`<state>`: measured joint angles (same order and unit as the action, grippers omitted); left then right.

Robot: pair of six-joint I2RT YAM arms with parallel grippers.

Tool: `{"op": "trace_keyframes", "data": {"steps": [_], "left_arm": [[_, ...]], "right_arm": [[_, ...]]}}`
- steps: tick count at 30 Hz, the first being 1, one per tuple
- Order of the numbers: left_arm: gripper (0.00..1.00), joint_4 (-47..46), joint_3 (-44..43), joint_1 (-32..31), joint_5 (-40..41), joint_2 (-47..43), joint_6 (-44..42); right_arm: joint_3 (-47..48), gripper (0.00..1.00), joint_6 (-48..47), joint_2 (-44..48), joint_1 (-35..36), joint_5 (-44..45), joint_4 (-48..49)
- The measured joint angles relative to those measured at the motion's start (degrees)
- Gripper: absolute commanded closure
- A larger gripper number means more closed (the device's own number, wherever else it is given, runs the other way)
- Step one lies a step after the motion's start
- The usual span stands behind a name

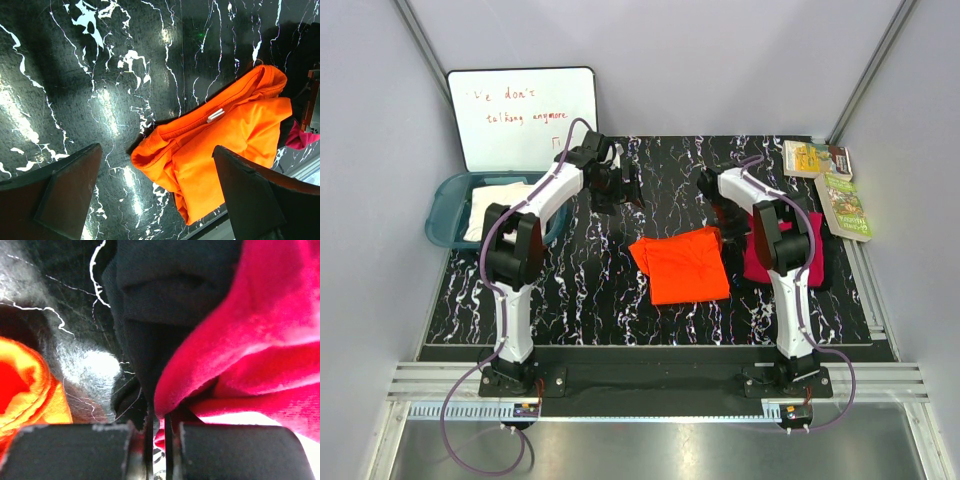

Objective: Fold and stack the t-shirts
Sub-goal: Put the neatly folded tshirt into the corner of the board with the right arm

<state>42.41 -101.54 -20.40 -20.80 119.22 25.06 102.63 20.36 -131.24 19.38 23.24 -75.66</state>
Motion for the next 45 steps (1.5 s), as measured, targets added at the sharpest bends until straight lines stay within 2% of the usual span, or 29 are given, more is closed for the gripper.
{"op": "trace_keyframes", "data": {"steps": [5,6,7,9,10,11,14,15,18,20,21,22,23,24,29,38,41,45], "left_arm": [[0.01,0.0,0.0,0.0,0.0,0.0,0.0],[0.01,0.0,0.0,0.0,0.0,0.0,0.0],[0.01,0.0,0.0,0.0,0.0,0.0,0.0],[0.01,0.0,0.0,0.0,0.0,0.0,0.0],[0.01,0.0,0.0,0.0,0.0,0.0,0.0],[0.01,0.0,0.0,0.0,0.0,0.0,0.0],[0.01,0.0,0.0,0.0,0.0,0.0,0.0],[0.01,0.0,0.0,0.0,0.0,0.0,0.0],[0.02,0.0,0.0,0.0,0.0,0.0,0.0],[0.13,-0.2,0.5,0.0,-0.1,0.0,0.0],[0.21,-0.2,0.8,0.0,-0.1,0.0,0.0],[0.38,-0.5,1.4,-0.1,-0.4,0.0,-0.1],[0.90,-0.6,2.3,-0.3,-0.7,0.0,-0.2],[1.00,-0.5,3.1,-0.4,-1.0,0.0,-0.3],[1.00,-0.5,7.6,-3.7,-2.3,-0.5,-3.1],[1.00,0.0,11.9,-20.3,-2.9,-5.8,-8.2],[1.00,0.0,12.1,-21.7,-3.0,-5.8,-8.4],[1.00,0.9,12.1,-20.1,-2.3,-3.7,-7.9]], "right_arm": [[0.0,1.00,-1.2,0.0,0.6,-0.9,-0.2],[0.0,0.94,-1.4,0.0,0.9,-1.2,-0.3],[0.1,0.75,-1.6,-0.1,1.3,-1.5,-0.5],[0.5,0.53,-1.4,-0.5,2.2,-1.8,-1.0],[0.7,0.45,-1.6,-0.7,2.6,-2.2,-1.1],[0.8,0.30,-1.4,-0.8,2.9,-2.6,-1.1],[1.2,0.12,-1.3,-0.5,3.6,-4.0,-1.7],[1.4,0.09,-1.3,0.0,3.7,-4.7,-1.6],[3.1,0.10,-1.5,1.8,3.8,-6.6,-1.1],[4.5,0.10,-1.5,4.1,3.8,-7.9,-0.6],[5.2,0.10,-1.5,5.1,3.8,-8.3,-0.6],[5.9,0.09,-1.5,6.4,3.8,-9.0,-0.5],[6.5,0.10,-1.4,7.8,3.8,-9.5,-0.4],[6.9,0.09,-1.4,9.0,3.8,-10.0,-0.3],[6.3,0.09,-1.1,12.2,3.8,-12.9,0.3],[-2.8,0.05,-0.4,12.2,3.8,-20.1,5.2],[-3.2,0.04,-0.1,11.1,3.7,-22.9,7.1],[-3.2,0.01,0.2,9.4,3.2,-25.9,9.0]]}}
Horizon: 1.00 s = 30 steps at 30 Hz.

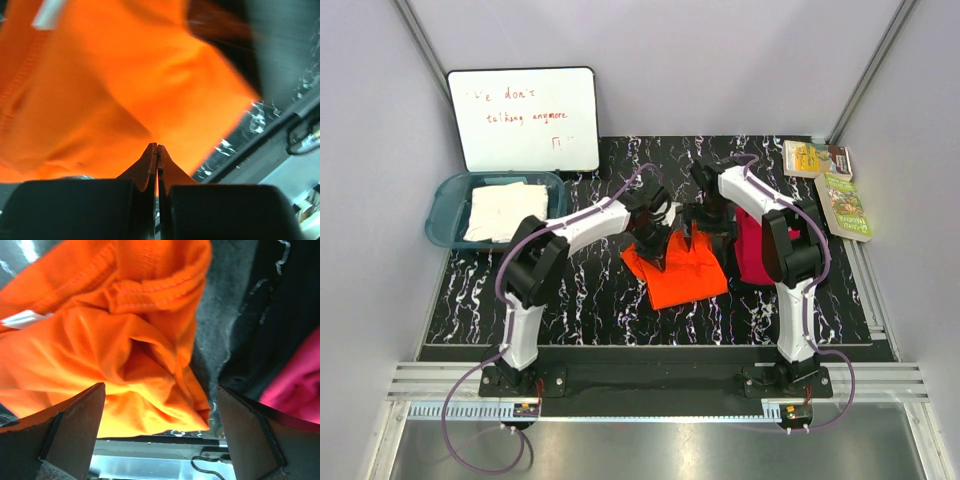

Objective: Fold and stack the t-shirts
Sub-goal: Put the neatly folded tshirt into the corner of the board with the right arm

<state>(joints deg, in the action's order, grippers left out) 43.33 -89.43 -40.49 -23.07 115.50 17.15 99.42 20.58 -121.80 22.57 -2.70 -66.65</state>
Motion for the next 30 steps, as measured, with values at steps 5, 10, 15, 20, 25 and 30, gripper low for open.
{"op": "trace_keyframes", "data": {"steps": [5,10,15,20,25,30], "left_arm": [[1.00,0.7,0.1,3.7,1.2,5.3,1.7],[1.00,1.2,0.1,8.0,0.8,5.9,3.3],[1.00,1.3,-0.1,12.0,1.0,5.9,3.4],[1.00,2.0,-1.3,13.4,1.8,6.4,3.2],[1.00,2.1,-1.6,13.2,2.0,6.5,3.2],[1.00,2.1,-1.6,13.2,2.0,6.5,3.1]], "right_arm": [[1.4,0.01,0.0,-0.2,-1.7,-4.3,1.4],[1.8,0.00,-0.2,-0.2,-3.2,-7.4,3.0],[0.4,0.00,-1.0,-0.2,-4.0,-10.8,6.0],[-2.5,0.00,-1.0,-1.5,-4.0,-15.5,10.0],[-7.3,0.00,1.6,-1.8,-4.2,-20.4,14.2],[-9.6,0.03,5.8,-1.4,-4.3,-26.1,18.9]]}}
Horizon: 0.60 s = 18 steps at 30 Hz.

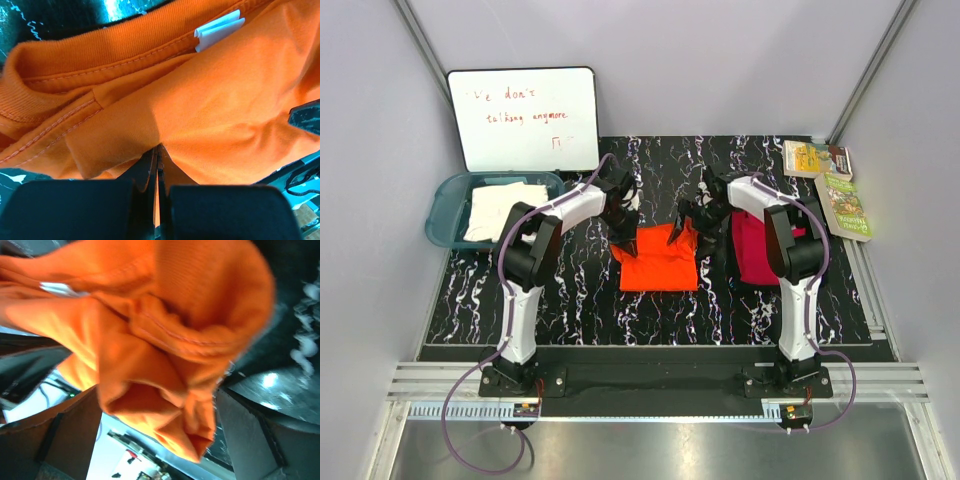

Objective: Fold and stack the t-shirts
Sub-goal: Put the neatly folded tshirt into the corner of the board with the right arm

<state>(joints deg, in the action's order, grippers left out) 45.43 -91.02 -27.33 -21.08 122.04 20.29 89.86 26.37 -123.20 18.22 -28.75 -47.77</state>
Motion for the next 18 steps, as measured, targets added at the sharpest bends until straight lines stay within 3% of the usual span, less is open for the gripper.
{"op": "trace_keyframes", "data": {"steps": [1,4,6,8,13,14,15,16,18], "left_arm": [[1.00,0.0,0.0,0.0,0.0,0.0,-0.1],[1.00,0.0,0.0,0.0,0.0,0.0,-0.5],[1.00,0.0,0.0,0.0,0.0,0.0,-0.6],[1.00,0.0,0.0,0.0,0.0,0.0,-0.9],[0.99,0.5,0.0,0.0,0.1,0.0,-1.0],[0.91,0.5,0.0,0.0,0.1,0.0,-1.1],[0.73,0.5,0.0,0.0,0.1,0.0,-1.1],[0.35,0.4,0.0,0.0,0.1,0.0,-1.4],[0.07,0.0,0.0,0.0,-1.1,0.0,-0.9]], "right_arm": [[-0.1,0.05,0.6,-0.1,0.0,-0.9,0.8],[0.9,0.25,1.5,-1.2,0.6,-2.8,2.5],[2.8,0.66,2.1,-3.0,1.5,-3.5,3.7],[4.2,0.98,1.6,-4.8,2.5,-3.2,5.4],[5.1,1.00,2.4,-6.2,3.4,-2.8,5.6],[5.5,1.00,2.1,-6.1,3.5,-1.8,5.0],[5.6,1.00,1.7,-5.8,3.6,-0.6,4.4],[5.6,1.00,1.0,-5.2,3.8,1.1,3.7],[5.6,1.00,-0.7,-3.4,4.1,4.7,1.4]]}}
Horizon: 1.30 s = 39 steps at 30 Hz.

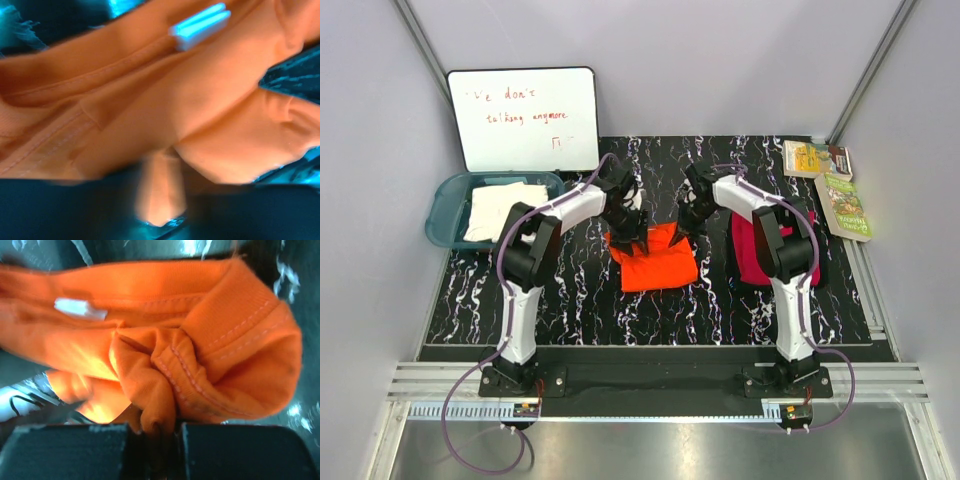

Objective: Fold and stack the t-shirts
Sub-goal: Put the neatly folded tshirt into the corner of the board with the right arm

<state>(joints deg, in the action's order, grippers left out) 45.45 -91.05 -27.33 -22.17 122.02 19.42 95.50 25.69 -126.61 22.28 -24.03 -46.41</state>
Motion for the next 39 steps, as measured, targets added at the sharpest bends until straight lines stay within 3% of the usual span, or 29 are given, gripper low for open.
{"op": "trace_keyframes", "data": {"steps": [1,6,15,30,39], "left_arm": [[0.01,-0.3,-0.4,-0.2,-1.6,-0.2,-0.1],[0.01,0.5,-1.2,-1.5,1.0,-3.1,-1.3],[0.01,2.6,0.4,3.0,5.1,-4.1,-1.9],[0.01,3.1,1.6,6.4,6.6,-4.3,-3.9],[0.01,3.0,1.6,6.3,6.6,-4.2,-4.0]], "right_arm": [[0.0,1.00,-0.6,0.8,0.1,0.9,-0.7],[1.2,1.00,-5.9,7.4,0.5,9.2,-7.2],[11.9,1.00,-11.4,11.8,-1.0,18.8,-18.3],[15.5,1.00,-12.3,18.3,-11.6,22.5,-29.6],[14.3,1.00,-12.6,25.6,-17.1,23.2,-29.9]]}}
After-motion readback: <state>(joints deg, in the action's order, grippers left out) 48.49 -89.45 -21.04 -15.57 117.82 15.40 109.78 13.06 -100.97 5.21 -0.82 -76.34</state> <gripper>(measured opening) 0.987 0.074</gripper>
